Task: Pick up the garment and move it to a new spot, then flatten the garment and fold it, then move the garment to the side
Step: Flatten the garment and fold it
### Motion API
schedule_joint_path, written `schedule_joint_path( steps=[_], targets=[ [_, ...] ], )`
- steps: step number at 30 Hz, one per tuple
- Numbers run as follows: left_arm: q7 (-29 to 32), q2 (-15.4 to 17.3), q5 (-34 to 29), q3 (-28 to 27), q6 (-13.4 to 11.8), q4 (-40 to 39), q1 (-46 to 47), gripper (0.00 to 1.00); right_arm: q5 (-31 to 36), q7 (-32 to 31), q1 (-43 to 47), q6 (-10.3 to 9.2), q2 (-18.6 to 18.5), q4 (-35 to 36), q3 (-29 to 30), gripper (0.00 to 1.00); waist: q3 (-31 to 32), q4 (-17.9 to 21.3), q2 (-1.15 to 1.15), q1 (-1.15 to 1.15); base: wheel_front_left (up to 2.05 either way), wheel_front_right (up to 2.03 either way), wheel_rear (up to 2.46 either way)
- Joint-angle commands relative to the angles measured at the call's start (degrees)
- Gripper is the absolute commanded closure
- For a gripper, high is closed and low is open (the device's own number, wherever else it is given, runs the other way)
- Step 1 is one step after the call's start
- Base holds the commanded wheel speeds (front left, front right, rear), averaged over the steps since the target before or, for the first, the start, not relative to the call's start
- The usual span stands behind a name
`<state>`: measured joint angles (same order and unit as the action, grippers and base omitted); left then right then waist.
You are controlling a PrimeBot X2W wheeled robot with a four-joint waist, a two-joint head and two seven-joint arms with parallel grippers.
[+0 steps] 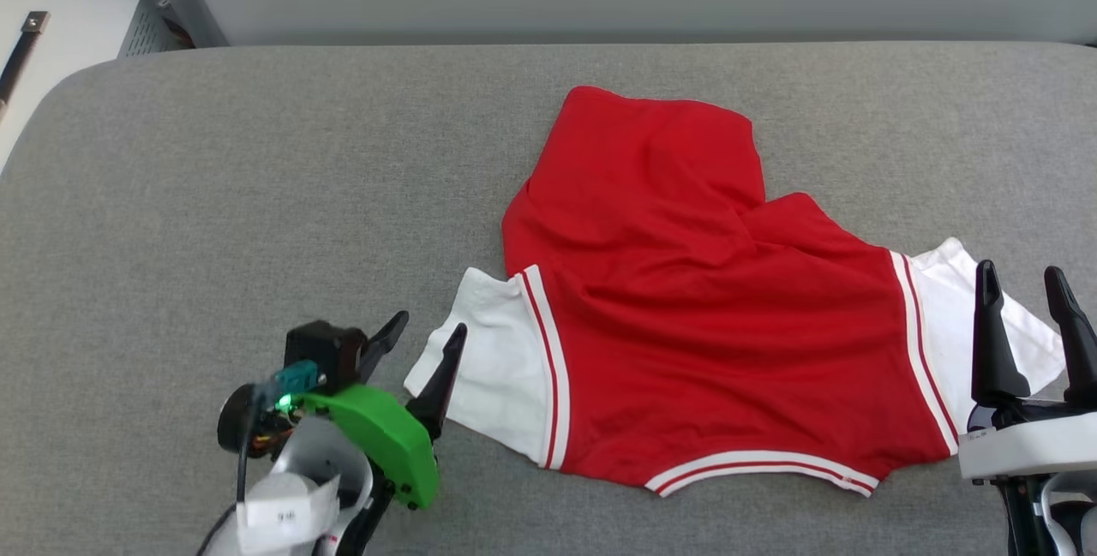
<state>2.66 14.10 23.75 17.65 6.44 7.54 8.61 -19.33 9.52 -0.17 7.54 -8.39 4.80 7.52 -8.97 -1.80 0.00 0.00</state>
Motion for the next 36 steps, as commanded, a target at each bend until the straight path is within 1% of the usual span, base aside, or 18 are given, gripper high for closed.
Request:
schedule_joint_path(
  steps=[1, 2, 3, 5, 7, 10, 13, 17, 21, 27, 28, 29, 30, 31, 34, 36],
  targets=[
    [4.41, 0.82, 0.45, -0.12, -1.11, -1.01, 1.6, 0.0, 0.25, 0.17, -0.73, -0.05, -0.23, 0.51, -0.19, 0.0, -0.93, 0.57, 0.0, 0.0, 0.0, 0.0, 0.0],
    [7.96, 1.15, 0.73, -0.15, -2.15, -1.5, 1.86, 0.0, 0.28, 0.14, -0.88, -0.05, -0.24, 0.6, -0.32, 0.0, -1.16, 0.73, 0.0, 0.0, 0.0, 0.0, 0.0],
    [12.74, 1.79, 0.86, 0.26, -3.14, -2.19, 2.03, 0.0, 0.34, 0.12, -1.04, -0.05, -0.26, 0.69, -0.54, 0.0, -1.44, 0.97, 0.0, 0.0, 0.0, 0.0, 0.0],
    [21.3, 3.02, 1.2, 1.26, -4.54, -3.76, 1.9, 0.0, 0.4, 0.1, -1.36, -0.05, -0.32, 0.82, -1.02, 0.0, -2.0, 1.47, 0.0, 0.0, 0.0, 0.0, 0.0],
    [27.13, 3.46, 2.0, 1.31, -6.19, -5.77, 1.86, 0.0, 0.42, 0.04, -1.73, -0.05, -0.38, 0.91, -1.42, 0.0, -2.68, 1.98, 0.0, 0.0, 0.0, 0.0, 0.0],
    [32.47, 5.48, 0.15, 1.92, -8.23, -6.99, 1.97, 0.0, 0.54, -0.12, -2.33, -0.05, -0.44, 0.81, -1.98, 0.0, -3.67, 2.85, 0.0, 0.0, 0.0, 0.0, 0.0],
    [34.05, 6.15, -1.29, 1.63, -10.32, -7.27, 2.33, 0.0, 0.72, -0.02, -2.84, -0.05, -0.46, 0.71, -2.25, 0.0, -4.68, 3.64, 0.0, 0.0, 0.0, 0.0, 0.0],
    [34.06, 6.34, -2.14, 1.37, -11.63, -6.19, 2.77, 0.0, 0.69, 0.12, -3.24, -0.05, -0.61, 0.6, -2.41, 0.0, -5.64, 4.38, 0.0, 0.0, 0.0, 0.0, 0.0],
    [33.52, 6.41, -2.4, 1.5, -11.75, -4.11, 3.3, 0.0, 0.66, 0.31, -3.54, -0.05, -0.79, 0.52, -2.43, 0.0, -6.41, 4.8, 0.0, 0.0, 0.0, 0.0, 0.0],
    [35.61, 6.45, -1.52, 2.93, -10.45, 0.37, 3.22, 0.0, 0.81, 0.42, -3.8, -0.05, -1.08, 0.41, -2.74, 0.0, -7.07, 5.01, 0.0, 0.0, 0.0, 0.0, 0.0],
    [36.32, 6.34, -1.02, 3.19, -10.08, 1.05, 3.02, 0.07, 0.86, 0.42, -3.84, -0.05, -1.14, 0.37, -2.87, 0.0, -7.12, 5.01, 0.0, 0.0, 0.0, 0.0, 0.0],
    [36.95, 6.16, -0.45, 3.44, -9.68, 1.7, 2.88, 0.91, 0.94, 0.45, -3.87, -0.05, -1.2, 0.32, -2.96, 0.0, -7.14, 4.95, 0.0, 0.0, 0.0, 0.0, 0.0],
    [37.12, 6.03, -0.16, 3.59, -9.44, 2.05, 2.82, 0.91, 1.0, 0.47, -3.9, -0.05, -1.24, 0.25, -2.99, 0.0, -7.09, 4.88, 0.0, 0.0, 0.0, 0.0, 0.0],
    [37.18, 5.85, 0.16, 3.72, -9.24, 2.42, 2.72, 1.0, 1.08, 0.49, -3.91, -0.05, -1.28, 0.13, -2.97, 0.0, -6.91, 4.76, 0.0, 0.0, 0.0, 0.0, 0.0],
    [36.39, 4.83, 1.98, 3.08, -9.0, 2.91, 2.23, 1.0, 1.19, 0.28, -3.78, -0.05, -1.6, -0.26, -2.63, 0.0, -6.01, 4.16, 0.0, 0.0, 0.0, 0.0, 0.0],
    [35.09, 4.26, 3.23, 2.01, -9.28, 3.0, 1.75, 1.0, 1.18, -0.08, -3.42, -0.05, -2.05, -0.55, -2.32, 0.0, -4.9, 3.49, 0.0, 0.0, 0.0, 0.0, 0.0]
  ],
)
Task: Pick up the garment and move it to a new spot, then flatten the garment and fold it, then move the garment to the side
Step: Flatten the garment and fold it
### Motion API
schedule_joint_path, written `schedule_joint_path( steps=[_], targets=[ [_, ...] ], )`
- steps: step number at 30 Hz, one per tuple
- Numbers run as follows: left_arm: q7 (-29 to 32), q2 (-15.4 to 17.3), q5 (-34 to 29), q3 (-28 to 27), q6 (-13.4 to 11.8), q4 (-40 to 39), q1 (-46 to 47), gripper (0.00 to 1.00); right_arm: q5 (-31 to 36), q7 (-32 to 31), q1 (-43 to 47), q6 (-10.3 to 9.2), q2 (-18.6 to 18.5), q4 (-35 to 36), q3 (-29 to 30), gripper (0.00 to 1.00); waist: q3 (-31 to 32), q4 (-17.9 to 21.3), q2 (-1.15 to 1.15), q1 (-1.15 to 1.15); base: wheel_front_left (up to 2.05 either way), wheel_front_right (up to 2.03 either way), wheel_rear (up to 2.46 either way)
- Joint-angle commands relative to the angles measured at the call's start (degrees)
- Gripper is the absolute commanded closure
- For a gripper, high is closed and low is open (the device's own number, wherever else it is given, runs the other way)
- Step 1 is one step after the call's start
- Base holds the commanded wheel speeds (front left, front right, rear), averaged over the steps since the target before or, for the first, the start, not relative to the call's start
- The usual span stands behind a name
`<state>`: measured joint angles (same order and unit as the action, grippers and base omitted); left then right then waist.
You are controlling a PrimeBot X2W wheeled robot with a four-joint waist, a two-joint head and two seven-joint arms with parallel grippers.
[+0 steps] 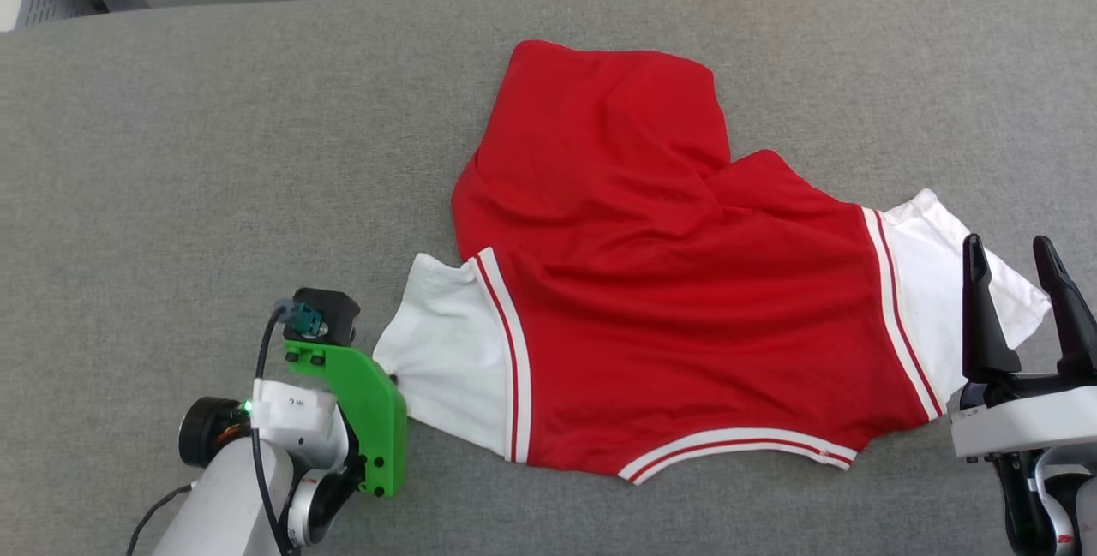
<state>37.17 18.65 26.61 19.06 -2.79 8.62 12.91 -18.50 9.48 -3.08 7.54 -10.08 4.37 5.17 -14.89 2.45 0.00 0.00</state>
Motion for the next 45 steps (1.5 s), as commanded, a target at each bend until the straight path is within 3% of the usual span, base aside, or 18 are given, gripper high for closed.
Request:
schedule_joint_path(
  steps=[1, 7, 11, 22, 27, 35, 45],
  targets=[
    [0.09, -0.23, 0.63, 0.18, -0.17, 1.9, -2.77, 1.0, 0.28, -0.38, -0.33, -0.05, -0.55, -0.32, 0.15, 0.0, 1.42, -1.0, 0.0, 0.0, 0.0, 0.0, 0.0],
    [-3.55, 0.04, 3.12, -3.69, -1.52, -1.61, -4.92, 1.0, 0.48, -4.34, 0.9, -0.05, -2.53, -1.49, 1.03, 0.0, 4.78, -3.18, 0.0, 0.0, 0.0, 0.0, 0.0],
    [-4.42, 0.75, 4.47, -6.11, -2.93, -6.1, -7.58, 1.0, 0.28, -10.18, 1.91, -0.05, -4.66, -1.47, 0.52, 0.0, 6.39, -4.03, 0.0, 0.0, 0.0, 0.0, 0.0],
    [-1.41, 1.76, 6.84, -8.41, -6.08, -21.24, -13.08, 1.0, -1.63, -42.2, 2.05, -0.05, -8.84, -1.16, 4.22, 0.0, 4.92, -5.93, 0.0, 0.0, 0.0, 0.0, 0.0],
    [-0.06, 1.84, 7.08, -8.14, -6.86, -24.82, -13.72, 1.0, -0.66, -53.55, -0.29, -0.05, -9.67, -2.1, 6.91, 0.0, 2.81, -6.9, 0.0, 0.0, 0.0, 0.0, 0.0],
    [0.23, 1.35, 7.07, -7.03, -6.7, -26.51, -12.35, 1.0, 0.93, -58.24, -4.67, -0.05, -10.69, -6.07, 8.56, 0.0, -0.18, -8.34, 0.0, 0.0, 0.0, 0.0, 0.0],
    [0.4, 1.58, 6.85, -6.44, -6.49, -26.57, -11.04, 1.0, 3.14, -58.81, -6.13, -0.05, -11.05, -11.14, 7.95, 0.0, -2.16, -9.16, 0.0, 0.0, 0.0, 0.0, 0.0]
  ],
)
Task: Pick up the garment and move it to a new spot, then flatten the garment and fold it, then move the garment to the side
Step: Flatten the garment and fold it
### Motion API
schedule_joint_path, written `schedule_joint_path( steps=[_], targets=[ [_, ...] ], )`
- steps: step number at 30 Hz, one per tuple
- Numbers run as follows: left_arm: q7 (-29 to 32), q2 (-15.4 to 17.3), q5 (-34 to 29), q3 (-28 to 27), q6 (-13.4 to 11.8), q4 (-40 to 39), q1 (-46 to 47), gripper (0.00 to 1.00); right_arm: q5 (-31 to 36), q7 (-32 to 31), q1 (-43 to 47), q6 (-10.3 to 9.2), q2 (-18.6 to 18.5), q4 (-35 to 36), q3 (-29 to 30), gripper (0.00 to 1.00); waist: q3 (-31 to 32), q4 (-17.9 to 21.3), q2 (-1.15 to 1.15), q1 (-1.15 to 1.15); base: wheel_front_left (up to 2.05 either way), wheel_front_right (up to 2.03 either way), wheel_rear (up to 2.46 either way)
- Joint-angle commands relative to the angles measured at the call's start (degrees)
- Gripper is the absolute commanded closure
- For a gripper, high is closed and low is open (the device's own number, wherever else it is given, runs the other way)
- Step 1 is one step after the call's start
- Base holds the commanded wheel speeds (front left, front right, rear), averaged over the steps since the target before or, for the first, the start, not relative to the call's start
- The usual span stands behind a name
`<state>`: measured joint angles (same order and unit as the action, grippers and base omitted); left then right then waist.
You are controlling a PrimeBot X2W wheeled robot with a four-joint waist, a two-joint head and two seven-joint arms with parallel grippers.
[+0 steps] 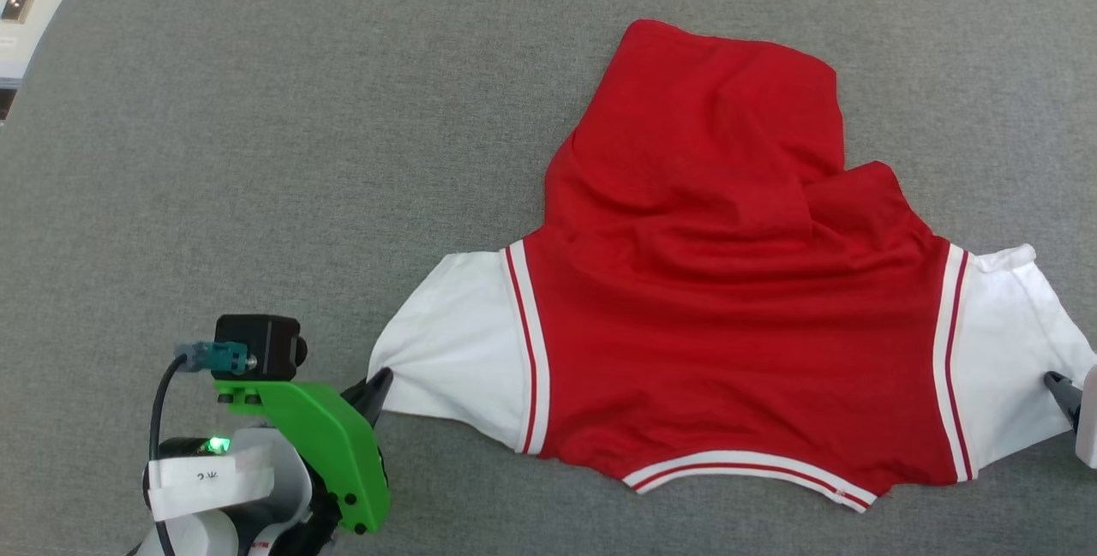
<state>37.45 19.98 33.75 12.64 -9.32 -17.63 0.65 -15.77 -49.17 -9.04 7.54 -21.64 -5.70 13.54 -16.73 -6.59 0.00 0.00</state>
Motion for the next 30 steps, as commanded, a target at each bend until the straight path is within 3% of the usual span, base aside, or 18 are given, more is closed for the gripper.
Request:
schedule_joint_path(
  steps=[1, 5, 6, 8, 9, 17, 30],
  targets=[
    [0.14, 0.29, -0.36, 0.02, 0.04, -0.38, 1.35, 1.0, 0.53, -0.38, -0.08, -0.05, 0.57, -1.47, -0.57, 0.0, -0.47, -0.17, 0.0, 0.0, 0.0, 0.0, 0.0],
    [0.13, 0.46, -0.48, 0.0, 0.0, -0.51, 1.89, 1.0, -0.69, -2.89, 1.02, -0.05, 1.94, -3.26, -1.55, 0.0, -0.74, -0.26, 0.0, 0.0, 0.0, 0.0, 0.0],
    [0.11, 0.56, -0.52, -0.08, -0.03, -0.41, 1.94, 1.0, -1.22, -3.89, 1.46, -0.05, 2.32, -3.56, -1.94, 0.09, -0.65, -0.24, 0.0, 0.0, 0.0, 0.0, 0.0],
    [0.11, 0.7, -0.53, -0.17, -0.11, -0.16, 1.91, 1.0, -2.44, -5.37, 2.1, -0.05, 2.98, -3.63, -2.43, 0.8, -0.26, -0.16, 0.0, 0.0, 0.0, 0.0, 0.0],
    [0.08, 0.73, -0.52, -0.21, -0.15, -0.05, 1.86, 1.0, -2.87, -5.67, 2.29, -0.05, 3.16, -3.49, -2.47, 1.0, -0.02, -0.11, 0.0, 0.0, 0.0, 0.0, 0.0],
    [-0.68, 1.18, -0.62, -0.74, -0.45, 0.62, 1.03, 1.0, -4.15, -3.45, 2.68, -0.05, 1.96, -0.03, -1.68, 1.0, 4.06, 0.67, 0.0, 0.0, 0.0, 0.0, 0.0],
    [-4.22, 3.13, 0.15, -4.71, 0.37, -1.31, 2.02, 1.0, -12.2, 7.99, -0.88, -0.05, -3.81, 10.84, -2.13, 1.0, 11.61, 2.1, 0.0, 0.0, 0.0, 0.0, 0.0]
  ],
)
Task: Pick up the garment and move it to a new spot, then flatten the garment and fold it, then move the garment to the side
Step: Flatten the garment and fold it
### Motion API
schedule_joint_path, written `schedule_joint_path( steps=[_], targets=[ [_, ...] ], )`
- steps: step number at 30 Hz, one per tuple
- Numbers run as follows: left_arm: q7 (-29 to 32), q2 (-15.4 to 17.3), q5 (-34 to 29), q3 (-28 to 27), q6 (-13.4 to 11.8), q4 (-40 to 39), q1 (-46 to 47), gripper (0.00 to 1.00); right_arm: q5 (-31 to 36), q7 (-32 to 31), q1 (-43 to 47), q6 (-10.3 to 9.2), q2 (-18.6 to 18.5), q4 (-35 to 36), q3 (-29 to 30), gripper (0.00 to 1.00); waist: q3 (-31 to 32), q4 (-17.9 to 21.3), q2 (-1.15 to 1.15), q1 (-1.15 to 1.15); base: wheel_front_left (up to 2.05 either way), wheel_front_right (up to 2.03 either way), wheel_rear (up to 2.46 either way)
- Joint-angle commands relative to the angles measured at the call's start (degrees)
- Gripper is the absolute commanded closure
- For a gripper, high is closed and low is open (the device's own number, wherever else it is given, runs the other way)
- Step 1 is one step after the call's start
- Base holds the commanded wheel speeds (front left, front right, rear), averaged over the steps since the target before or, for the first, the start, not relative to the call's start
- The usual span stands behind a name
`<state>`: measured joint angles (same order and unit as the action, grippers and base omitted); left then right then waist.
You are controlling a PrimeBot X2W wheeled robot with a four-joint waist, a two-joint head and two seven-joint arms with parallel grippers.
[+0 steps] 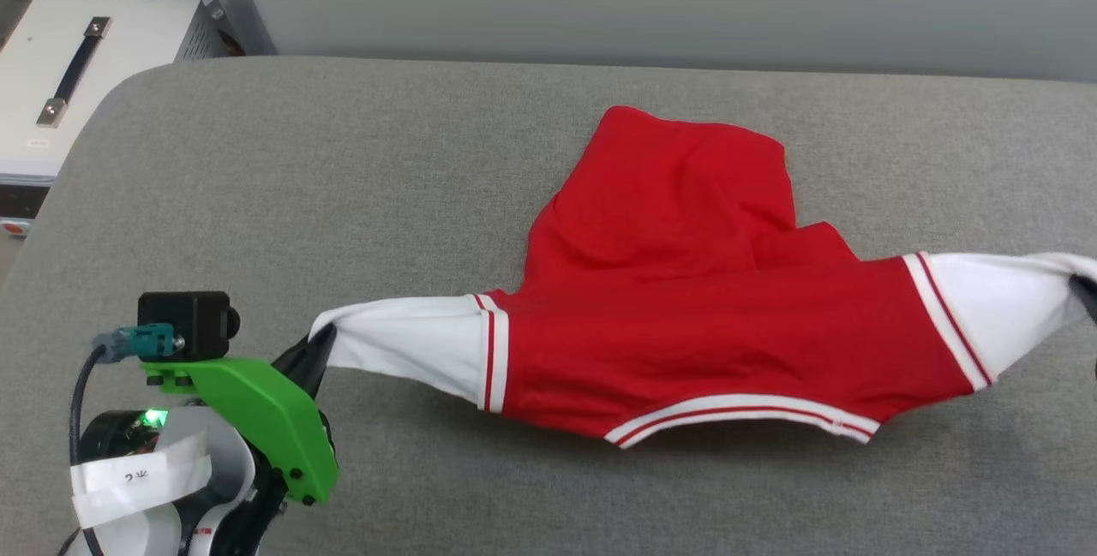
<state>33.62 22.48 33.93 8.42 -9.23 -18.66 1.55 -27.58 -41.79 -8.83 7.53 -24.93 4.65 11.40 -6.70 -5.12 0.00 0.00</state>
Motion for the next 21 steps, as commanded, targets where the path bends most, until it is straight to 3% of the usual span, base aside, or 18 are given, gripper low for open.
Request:
schedule_joint_path(
  steps=[1, 10, 21],
  targets=[
    [-0.63, 0.93, -0.09, -0.89, 0.35, -0.72, 1.51, 1.0, -0.92, 1.82, -1.42, -0.04, -1.45, 0.95, -0.12, 1.0, 2.02, 0.76, 0.0, 0.0, 0.0, 0.0, 0.0],
    [-4.57, 2.88, -1.46, -3.86, 1.44, -4.91, 6.11, 1.0, -3.14, 11.56, -5.2, -0.04, -6.07, 3.45, -1.2, 1.0, 4.73, 1.38, 0.0, 0.0, 0.0, 0.0, 0.0],
    [-10.54, 3.39, -1.22, -7.85, 2.64, -9.97, 12.07, 1.0, -2.64, 20.21, -10.9, -0.04, -4.58, 6.66, 0.75, 1.0, 7.55, 2.68, 0.0, 0.0, 0.0, 0.0, 0.0]
  ],
)
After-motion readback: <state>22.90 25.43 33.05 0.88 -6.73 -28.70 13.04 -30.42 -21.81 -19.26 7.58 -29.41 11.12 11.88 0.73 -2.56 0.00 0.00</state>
